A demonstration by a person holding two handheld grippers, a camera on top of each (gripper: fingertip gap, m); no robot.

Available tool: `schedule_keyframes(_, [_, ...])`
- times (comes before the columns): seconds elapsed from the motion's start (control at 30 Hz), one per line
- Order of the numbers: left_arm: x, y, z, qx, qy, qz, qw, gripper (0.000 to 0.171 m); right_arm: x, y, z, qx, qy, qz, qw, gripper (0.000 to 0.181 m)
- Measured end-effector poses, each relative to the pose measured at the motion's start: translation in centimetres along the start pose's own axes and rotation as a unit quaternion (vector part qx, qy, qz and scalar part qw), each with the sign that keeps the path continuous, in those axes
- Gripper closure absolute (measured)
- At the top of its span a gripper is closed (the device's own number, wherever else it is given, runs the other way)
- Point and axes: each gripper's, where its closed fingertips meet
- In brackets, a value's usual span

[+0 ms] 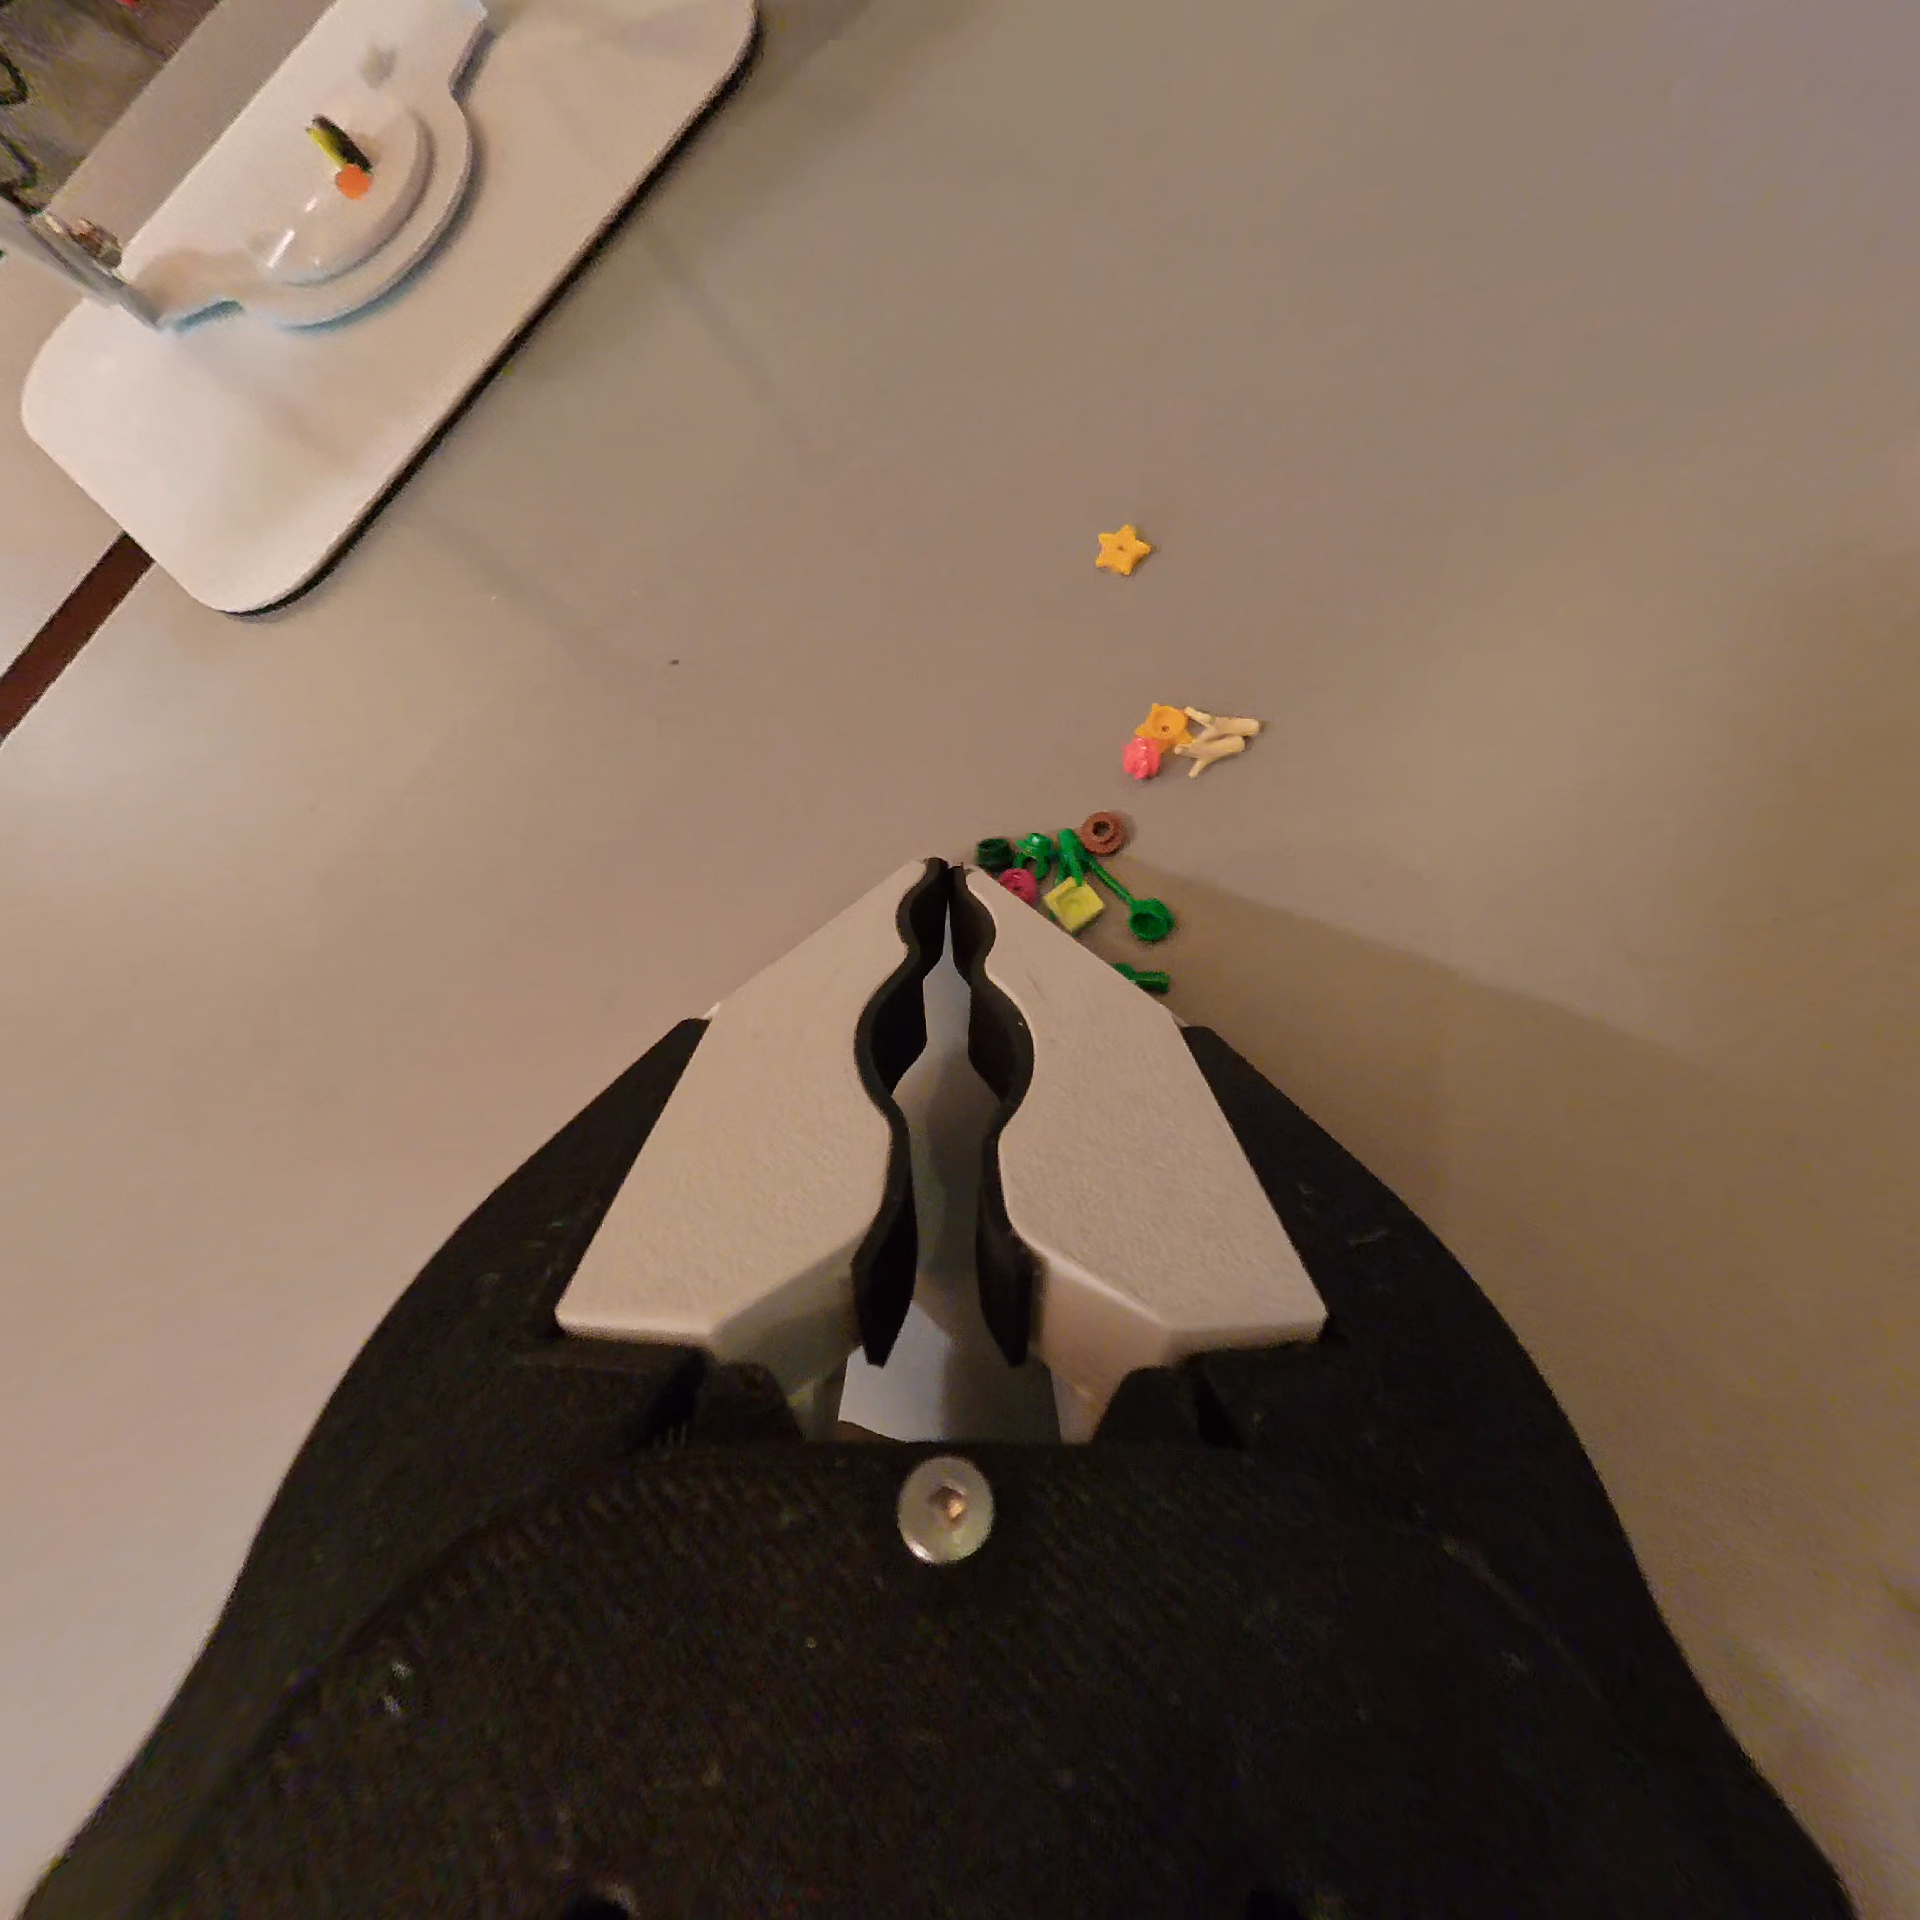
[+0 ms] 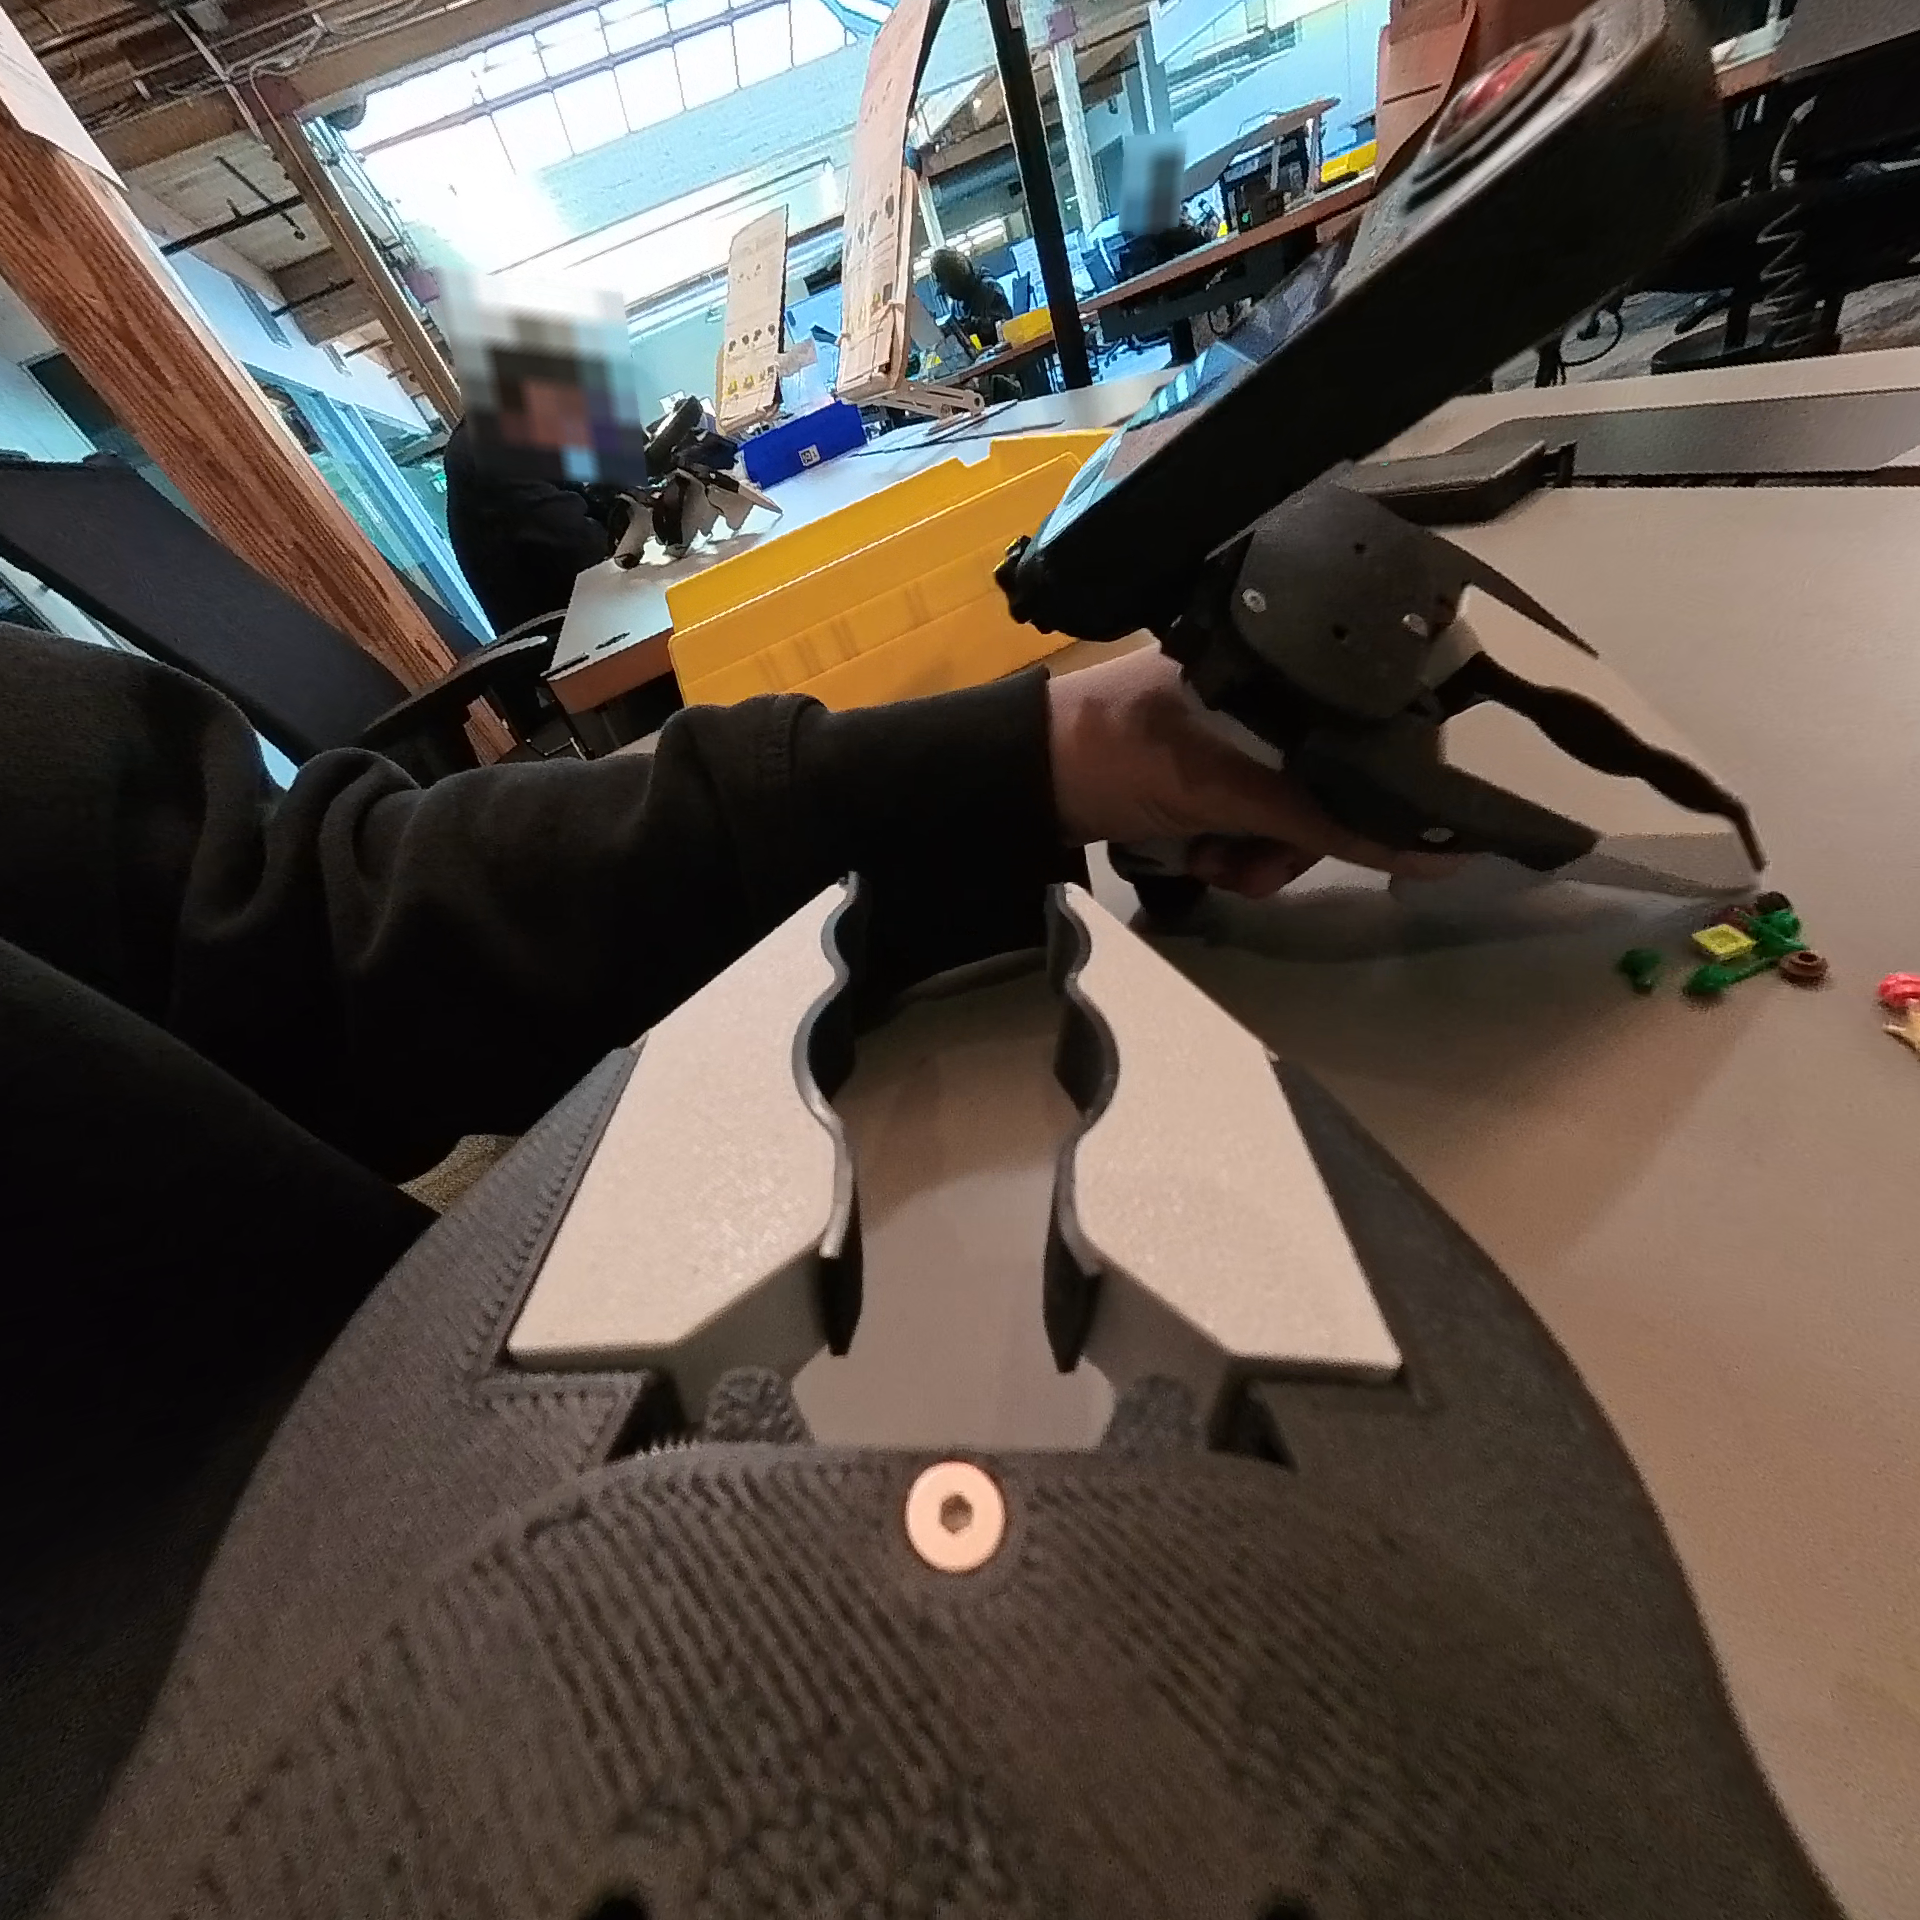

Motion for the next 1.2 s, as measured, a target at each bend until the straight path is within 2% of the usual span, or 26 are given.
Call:
schedule_keyframes(0.13, [1.0, 0.0, -1.7, -0.028, -0.023, -0.018, 0.999, 0.171, 0.0, 0.0, 0.0, 0.001, 0.0, -0.001, 1.0, 0.147])
schedule_keyframes(0.27, [-0.6, 0.8, -4.1, -0.042, -0.008, 0.014, 0.999, 0.171, 0.1, 0.1, 0.1, 0.002, 0.001, -0.002, 1.0, 0.148])
schedule_keyframes(0.33, [-1.8, 1.8, -4.5, -0.018, -0.011, 0.045, 0.999, 0.167, 0.0, 0.0, 0.0, 0.0, 0.001, -0.002, 1.0, 0.147])
schedule_keyframes(0.4, [-2.6, 2.9, -4.7, 0.012, -0.05, 0.085, 0.995, 0.153, 0.0, 0.0, 0.0, -0.001, 0.002, -0.002, 1.0, 0.147])
schedule_keyframes(0.5, [-3.1, 3.8, -5.4, 0.025, -0.098, 0.126, 0.987, 0.148, 0.0, -0.1, -0.1, -0.004, 0.005, -0.004, 1.0, 0.147])
schedule_keyframes(0.57, [-3.0, 4.3, -5.3, 0.035, -0.101, 0.124, 0.986, 0.149, -0.1, -0.1, -0.2, -0.006, 0.009, -0.005, 1.0, 0.147])
schedule_keyframes(0.7, [-3.0, 4.4, -5.1, 0.04, -0.079, 0.114, 0.99, 0.164, -0.1, -0.2, -0.3, -0.011, 0.015, -0.008, 1.0, 0.147])
schedule_keyframes(0.93, [-1.9, 2.8, -3.2, 0.05, -0.064, 0.104, 0.991, 0.165, -0.2, -0.4, -0.5, -0.02, 0.029, -0.016, 0.999, 0.145])
schedule_keyframes(1.2, [-1.2, 0.8, -1.1, 0.082, -0.075, 0.131, 0.985, 0.165, -0.2, -0.4, -0.4, -0.019, 0.037, -0.018, 0.999, 0.145])
Point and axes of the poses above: each gripper's, where its closed fingertips meet, y out along the fingers, z out of its underside, x = y × z across the jaws, and after that the axes turned 3 degrees about -z, right-handed
